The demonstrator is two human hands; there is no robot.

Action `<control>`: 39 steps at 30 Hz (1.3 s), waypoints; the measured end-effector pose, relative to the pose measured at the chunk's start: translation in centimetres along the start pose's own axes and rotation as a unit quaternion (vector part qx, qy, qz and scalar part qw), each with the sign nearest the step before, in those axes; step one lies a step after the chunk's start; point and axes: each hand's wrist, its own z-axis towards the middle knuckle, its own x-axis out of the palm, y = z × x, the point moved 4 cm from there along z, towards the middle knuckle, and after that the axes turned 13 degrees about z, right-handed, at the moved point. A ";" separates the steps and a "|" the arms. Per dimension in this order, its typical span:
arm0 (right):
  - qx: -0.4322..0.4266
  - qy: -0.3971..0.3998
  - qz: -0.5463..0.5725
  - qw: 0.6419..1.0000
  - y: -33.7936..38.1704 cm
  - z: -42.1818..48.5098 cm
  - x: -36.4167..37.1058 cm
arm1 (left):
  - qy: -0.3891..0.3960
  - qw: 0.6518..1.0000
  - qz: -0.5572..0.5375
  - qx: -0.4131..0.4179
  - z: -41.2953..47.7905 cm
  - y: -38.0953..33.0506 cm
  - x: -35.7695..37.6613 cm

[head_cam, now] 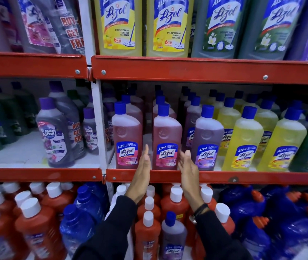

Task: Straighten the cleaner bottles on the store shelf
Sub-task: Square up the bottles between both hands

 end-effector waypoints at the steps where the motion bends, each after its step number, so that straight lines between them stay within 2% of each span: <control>1: -0.003 0.009 0.000 1.000 0.1 -0.1 0.0 | 0.011 1.000 -0.003 0.002 0.4 0.2 0.1; 6: -0.011 0.020 0.004 1.000 -0.3 0.2 -0.4 | 0.050 0.999 0.007 0.007 0.7 0.2 0.3; 12: -0.016 0.028 0.011 0.999 -0.3 0.1 -0.3 | 0.042 0.999 -0.018 0.007 0.4 -0.5 0.3; 19: -0.023 0.055 0.020 0.998 0.2 -0.4 -0.4 | 0.026 1.000 0.012 -0.001 0.0 -0.8 0.8; 20: -0.043 0.042 0.026 0.998 0.3 -0.6 -0.8 | 0.005 1.000 0.015 -0.001 -0.2 -1.0 1.2; 22: -0.128 -0.017 0.031 0.991 1.0 -1.2 -2.5 | -0.086 0.995 0.038 0.028 -1.0 -1.9 2.2; 24: -0.209 -0.078 0.049 0.974 1.9 -1.3 -4.9 | -0.185 0.975 0.062 0.103 -1.8 -3.4 3.6; 25: -0.230 -0.100 0.056 0.966 2.2 -1.1 -6.3 | -0.205 0.967 0.062 0.135 -2.0 -4.1 4.6; 27: -0.236 -0.116 0.054 0.963 2.7 -0.1 -8.4 | -0.173 0.973 0.034 0.146 -1.5 -5.3 6.7; 29: -0.184 -0.099 0.031 0.977 2.6 1.2 -9.6 | -0.090 0.992 -0.019 0.090 -0.4 -5.7 9.0; 31: -0.128 -0.049 0.027 0.990 2.2 2.1 -9.9 | -0.036 0.998 -0.036 0.038 0.6 -5.4 10.6; 35: -0.062 0.005 0.053 0.997 1.5 3.0 -10.4 | 0.011 0.999 -0.043 0.007 1.4 -4.9 11.7; 39: -0.047 0.031 0.074 0.996 1.5 3.1 -10.8 | 0.007 0.999 -0.054 0.002 1.2 -4.6 11.7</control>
